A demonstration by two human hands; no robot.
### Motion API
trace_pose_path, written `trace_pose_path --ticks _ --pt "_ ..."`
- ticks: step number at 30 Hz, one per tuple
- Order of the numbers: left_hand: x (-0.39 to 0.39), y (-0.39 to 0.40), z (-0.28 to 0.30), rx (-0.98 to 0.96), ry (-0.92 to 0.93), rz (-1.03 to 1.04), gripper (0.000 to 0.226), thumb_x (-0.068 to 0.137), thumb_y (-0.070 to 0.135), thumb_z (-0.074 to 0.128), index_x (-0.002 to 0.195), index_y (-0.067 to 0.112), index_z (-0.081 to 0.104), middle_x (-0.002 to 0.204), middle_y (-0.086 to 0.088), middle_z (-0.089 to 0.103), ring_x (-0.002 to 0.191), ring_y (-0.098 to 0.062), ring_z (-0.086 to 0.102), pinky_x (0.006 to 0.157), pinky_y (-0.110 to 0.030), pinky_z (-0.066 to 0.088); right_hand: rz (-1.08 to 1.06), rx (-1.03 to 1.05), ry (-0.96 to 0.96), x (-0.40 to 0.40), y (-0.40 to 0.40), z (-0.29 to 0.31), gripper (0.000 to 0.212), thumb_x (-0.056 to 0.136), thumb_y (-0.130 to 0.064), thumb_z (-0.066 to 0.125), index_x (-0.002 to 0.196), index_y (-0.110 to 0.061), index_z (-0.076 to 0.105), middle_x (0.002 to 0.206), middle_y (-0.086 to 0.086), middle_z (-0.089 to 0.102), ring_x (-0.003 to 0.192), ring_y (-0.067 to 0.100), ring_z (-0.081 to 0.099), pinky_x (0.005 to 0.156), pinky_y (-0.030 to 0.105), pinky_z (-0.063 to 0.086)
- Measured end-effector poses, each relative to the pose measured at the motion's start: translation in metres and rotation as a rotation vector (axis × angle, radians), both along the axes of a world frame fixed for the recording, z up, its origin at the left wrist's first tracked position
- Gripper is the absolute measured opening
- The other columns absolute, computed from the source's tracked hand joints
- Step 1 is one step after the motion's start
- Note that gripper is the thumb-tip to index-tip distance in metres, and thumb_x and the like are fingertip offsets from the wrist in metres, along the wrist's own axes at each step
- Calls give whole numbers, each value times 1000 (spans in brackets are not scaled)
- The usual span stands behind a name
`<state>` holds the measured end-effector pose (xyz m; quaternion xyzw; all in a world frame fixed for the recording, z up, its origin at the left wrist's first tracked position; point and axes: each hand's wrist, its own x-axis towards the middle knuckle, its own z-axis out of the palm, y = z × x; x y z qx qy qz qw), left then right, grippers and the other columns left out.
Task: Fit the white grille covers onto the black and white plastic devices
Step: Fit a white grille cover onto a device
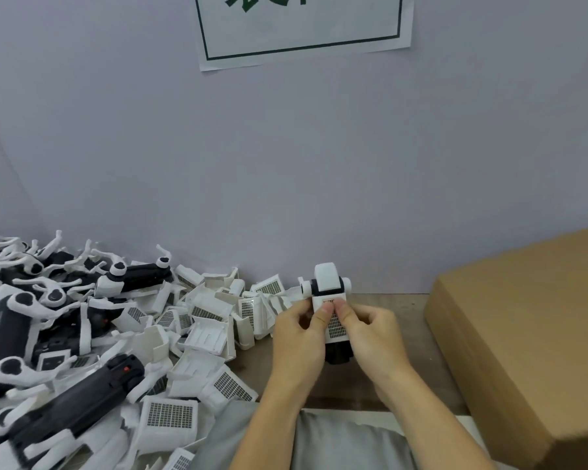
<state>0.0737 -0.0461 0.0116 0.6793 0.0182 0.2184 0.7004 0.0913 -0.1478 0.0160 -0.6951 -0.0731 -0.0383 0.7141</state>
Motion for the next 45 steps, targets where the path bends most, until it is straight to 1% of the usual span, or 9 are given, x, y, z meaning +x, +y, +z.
trace_pose_path --ticks 7,15,20,25,30,35,38,41,45 --pt "-2 -1 1 -37 54 -95 15 95 19 65 106 17 75 97 -5 77 98 -23 72 88 -36 58 52 162 55 3 1 -3 30 101 -28 56 86 -21 81 89 4 78 88 20 75 79 38 60" --pt "2 3 0 -13 66 79 16 95 10 65 97 23 72 90 -2 77 88 -15 73 82 -32 57 38 -41 -79 1 7 0 33 101 -13 55 87 -40 69 81 -24 73 83 -9 67 65 5 48" --pt "7 8 -2 -290 76 114 19 85 18 76 100 6 73 95 -16 75 94 -33 73 85 -44 58 -167 -217 -274 -1 9 -2 10 94 -32 65 99 -38 60 98 -14 63 89 4 62 73 17 51" --pt "5 11 6 -619 119 -69 37 95 41 61 105 7 74 95 -12 78 86 -24 76 64 -31 60 -50 -536 -348 -3 9 -5 57 86 -51 63 137 -35 45 125 -16 48 110 2 50 91 25 45" --pt "5 15 7 -178 -8 314 25 96 27 63 75 13 65 68 7 65 65 -12 58 64 -22 46 -62 98 3 3 -7 9 17 99 -32 56 102 -16 62 94 1 63 49 11 63 50 44 59" --pt "-1 17 16 -456 -4 37 25 96 33 61 121 30 66 115 7 69 101 -12 67 86 -35 55 98 350 243 10 -25 10 42 101 -35 43 103 -5 72 73 17 61 60 22 59 41 27 47" --pt "-2 15 18 -471 7 -55 29 96 30 59 123 21 69 121 -3 71 110 -19 68 92 -44 57 205 373 262 9 -21 8 45 101 -36 40 101 -7 75 70 15 63 53 16 59 42 26 45" --pt "-5 23 23 -635 34 -95 32 96 39 54 105 18 76 96 -4 71 76 -14 71 58 -28 54 195 297 191 9 -24 9 37 101 -31 45 104 -7 74 84 15 66 67 20 58 54 28 47" --pt "-8 32 25 -605 98 -97 21 93 29 63 102 12 72 95 -13 72 72 -25 68 56 -34 51 242 -15 -65 0 -35 25 19 82 -28 67 100 -26 73 100 0 69 87 14 63 71 24 52"
